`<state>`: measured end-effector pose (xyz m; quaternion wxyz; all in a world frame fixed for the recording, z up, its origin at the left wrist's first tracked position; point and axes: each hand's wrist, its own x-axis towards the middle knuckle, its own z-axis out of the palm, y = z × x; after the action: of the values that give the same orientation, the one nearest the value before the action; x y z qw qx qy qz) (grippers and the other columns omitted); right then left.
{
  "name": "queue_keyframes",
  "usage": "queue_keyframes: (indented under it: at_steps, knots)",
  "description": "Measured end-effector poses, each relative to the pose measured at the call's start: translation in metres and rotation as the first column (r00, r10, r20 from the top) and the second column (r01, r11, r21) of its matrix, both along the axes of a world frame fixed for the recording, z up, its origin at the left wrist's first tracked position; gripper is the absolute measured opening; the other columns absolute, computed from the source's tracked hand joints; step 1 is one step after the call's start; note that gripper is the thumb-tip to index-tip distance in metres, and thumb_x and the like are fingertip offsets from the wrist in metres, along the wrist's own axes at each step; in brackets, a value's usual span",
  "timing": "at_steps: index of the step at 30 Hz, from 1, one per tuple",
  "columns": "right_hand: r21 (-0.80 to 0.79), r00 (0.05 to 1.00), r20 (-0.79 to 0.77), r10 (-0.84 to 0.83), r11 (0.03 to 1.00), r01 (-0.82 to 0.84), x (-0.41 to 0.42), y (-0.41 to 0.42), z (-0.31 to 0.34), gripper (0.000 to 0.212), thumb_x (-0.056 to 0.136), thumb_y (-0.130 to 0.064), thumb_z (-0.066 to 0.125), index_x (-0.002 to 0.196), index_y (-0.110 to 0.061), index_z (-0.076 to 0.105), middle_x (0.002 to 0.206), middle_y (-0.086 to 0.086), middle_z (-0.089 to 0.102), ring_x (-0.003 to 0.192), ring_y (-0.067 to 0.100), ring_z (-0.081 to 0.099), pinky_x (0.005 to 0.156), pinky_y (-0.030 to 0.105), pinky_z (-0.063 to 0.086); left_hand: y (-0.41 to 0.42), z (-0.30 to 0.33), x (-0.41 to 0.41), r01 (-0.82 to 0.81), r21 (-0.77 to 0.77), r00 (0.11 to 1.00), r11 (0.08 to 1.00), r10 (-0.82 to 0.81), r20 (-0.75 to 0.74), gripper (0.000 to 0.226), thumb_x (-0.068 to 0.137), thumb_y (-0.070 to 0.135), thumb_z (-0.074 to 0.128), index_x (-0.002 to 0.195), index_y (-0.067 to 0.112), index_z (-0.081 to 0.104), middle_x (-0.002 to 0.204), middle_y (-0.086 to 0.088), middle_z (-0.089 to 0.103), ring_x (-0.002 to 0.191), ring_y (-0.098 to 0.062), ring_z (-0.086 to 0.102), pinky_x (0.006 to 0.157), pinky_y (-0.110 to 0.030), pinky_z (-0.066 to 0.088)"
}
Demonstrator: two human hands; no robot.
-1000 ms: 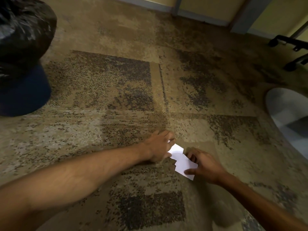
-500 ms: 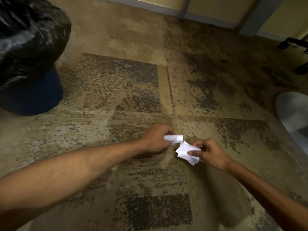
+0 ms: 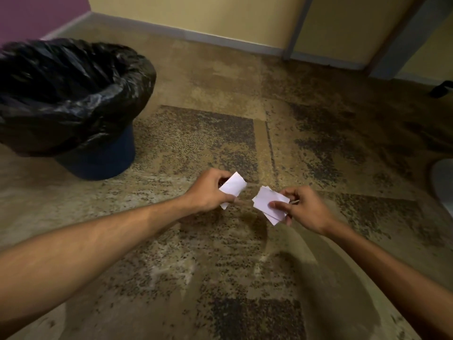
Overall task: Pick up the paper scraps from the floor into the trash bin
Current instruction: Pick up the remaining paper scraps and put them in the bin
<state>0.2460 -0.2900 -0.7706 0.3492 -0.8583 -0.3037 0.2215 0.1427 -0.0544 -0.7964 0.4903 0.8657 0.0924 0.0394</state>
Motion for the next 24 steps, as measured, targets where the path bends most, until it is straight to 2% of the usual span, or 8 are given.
queue_keyframes:
  at_steps: [5,10,13,16,18,20,22,24]
  knots:
    - [0.038,0.998,0.053,0.039,0.998,-0.041,-0.005,0.035,0.016,0.035,0.079,-0.044,0.075,0.074,-0.01,0.069,0.065,0.008,0.072,0.056,0.029,0.068,0.059,0.048,0.052,0.023,0.019,-0.024,-0.075,0.072,0.997,0.995,0.073,0.033,0.029,0.071,0.02,0.084,0.095,0.009,0.073,0.083,-0.005,0.071,0.075,-0.021,0.066,0.062,-0.032,0.048]
    - [0.179,0.997,0.062,0.049,0.982,-0.059,-0.018,0.074,0.04,0.014,0.084,-0.023,0.076,0.085,-0.009,0.073,0.072,0.005,0.074,0.055,0.02,0.069,0.054,0.035,0.052,0.047,0.048,-0.042,-0.221,0.059,0.974,0.973,0.217,0.065,0.012,0.086,0.018,0.071,0.091,0.008,0.069,0.082,-0.001,0.068,0.066,-0.008,0.058,0.053,-0.025,0.038]
    - [0.208,0.988,0.143,0.053,0.975,-0.083,-0.026,0.096,0.05,0.011,0.083,-0.021,0.077,0.088,-0.011,0.073,0.076,0.004,0.074,0.057,0.018,0.07,0.056,0.037,0.054,0.059,0.069,-0.056,-0.283,-0.007,0.953,0.959,0.282,0.107,0.009,0.093,0.014,0.06,0.094,0.008,0.067,0.083,-0.004,0.07,0.066,-0.017,0.066,0.055,-0.026,0.048]
    - [0.23,0.975,0.219,0.042,0.969,-0.093,-0.031,0.12,0.065,0.013,0.084,-0.02,0.075,0.094,-0.013,0.073,0.087,-0.002,0.073,0.059,0.013,0.07,0.057,0.035,0.055,0.071,0.093,-0.068,-0.353,-0.028,0.919,0.935,0.353,0.174,0.013,0.096,0.012,0.052,0.095,0.008,0.065,0.08,-0.012,0.069,0.06,-0.023,0.067,0.058,-0.036,0.055]
    - [0.252,0.962,0.268,0.05,0.96,-0.121,-0.036,0.139,0.079,0.012,0.085,-0.02,0.074,0.094,-0.013,0.073,0.086,-0.004,0.072,0.06,0.012,0.069,0.055,0.032,0.053,0.081,0.107,-0.073,-0.459,0.028,0.864,0.888,0.438,0.249,0.019,0.094,0.017,0.052,0.102,0.005,0.065,0.088,-0.014,0.07,0.072,-0.026,0.068,0.064,-0.042,0.056]
    - [0.283,0.949,0.311,0.05,0.948,-0.142,-0.04,0.158,0.095,0.009,0.085,-0.02,0.074,0.089,-0.012,0.072,0.081,-0.004,0.071,0.06,0.011,0.065,0.051,0.025,0.049,0.09,0.122,-0.077,-0.563,0.051,0.79,0.825,0.519,0.327,0.026,0.093,0.019,0.053,0.113,0.005,0.064,0.102,-0.011,0.068,0.089,-0.025,0.064,0.071,-0.033,0.052]
    - [0.305,0.939,0.339,0.061,0.937,-0.172,-0.045,0.178,0.113,0.008,0.086,-0.018,0.073,0.086,-0.011,0.071,0.081,-0.003,0.07,0.06,0.005,0.062,0.049,0.014,0.044,0.099,0.138,-0.083,-0.613,0.079,0.745,0.786,0.542,0.389,0.025,0.093,0.018,0.055,0.113,0.008,0.063,0.099,-0.002,0.065,0.088,-0.018,0.059,0.066,-0.026,0.043]
    - [0.332,0.933,0.351,0.073,0.922,-0.197,-0.049,0.199,0.129,0.008,0.087,-0.018,0.072,0.09,-0.01,0.07,0.085,0.0,0.07,0.064,0.005,0.065,0.05,0.011,0.046,0.109,0.153,-0.089,-0.675,0.115,0.691,0.728,0.571,0.443,0.022,0.092,0.019,0.057,0.109,0.008,0.063,0.093,0.002,0.061,0.084,-0.018,0.057,0.065,-0.029,0.042]
